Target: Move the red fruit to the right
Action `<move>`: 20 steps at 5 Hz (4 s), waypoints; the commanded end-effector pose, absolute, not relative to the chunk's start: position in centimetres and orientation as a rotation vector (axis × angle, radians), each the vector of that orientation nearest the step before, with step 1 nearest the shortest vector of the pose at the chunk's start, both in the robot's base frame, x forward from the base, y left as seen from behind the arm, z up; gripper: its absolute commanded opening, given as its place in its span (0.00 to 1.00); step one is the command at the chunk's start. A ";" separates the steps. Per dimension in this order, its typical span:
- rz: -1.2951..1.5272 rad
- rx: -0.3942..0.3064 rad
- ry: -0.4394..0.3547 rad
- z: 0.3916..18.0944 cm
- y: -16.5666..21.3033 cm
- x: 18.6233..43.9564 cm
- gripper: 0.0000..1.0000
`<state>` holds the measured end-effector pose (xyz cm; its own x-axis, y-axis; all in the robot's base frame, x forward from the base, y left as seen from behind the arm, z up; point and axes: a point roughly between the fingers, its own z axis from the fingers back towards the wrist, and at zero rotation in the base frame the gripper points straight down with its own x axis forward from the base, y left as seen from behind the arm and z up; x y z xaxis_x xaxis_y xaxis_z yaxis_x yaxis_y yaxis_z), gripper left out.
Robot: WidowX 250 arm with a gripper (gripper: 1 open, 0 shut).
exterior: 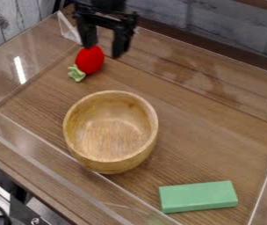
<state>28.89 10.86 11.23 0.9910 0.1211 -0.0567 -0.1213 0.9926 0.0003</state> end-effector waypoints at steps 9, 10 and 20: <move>0.185 0.102 -0.114 6.4 17.2 34.7 1.00; 0.192 0.105 -0.113 6.0 17.2 35.0 1.00; 0.249 0.030 -0.165 10.1 14.8 34.9 0.00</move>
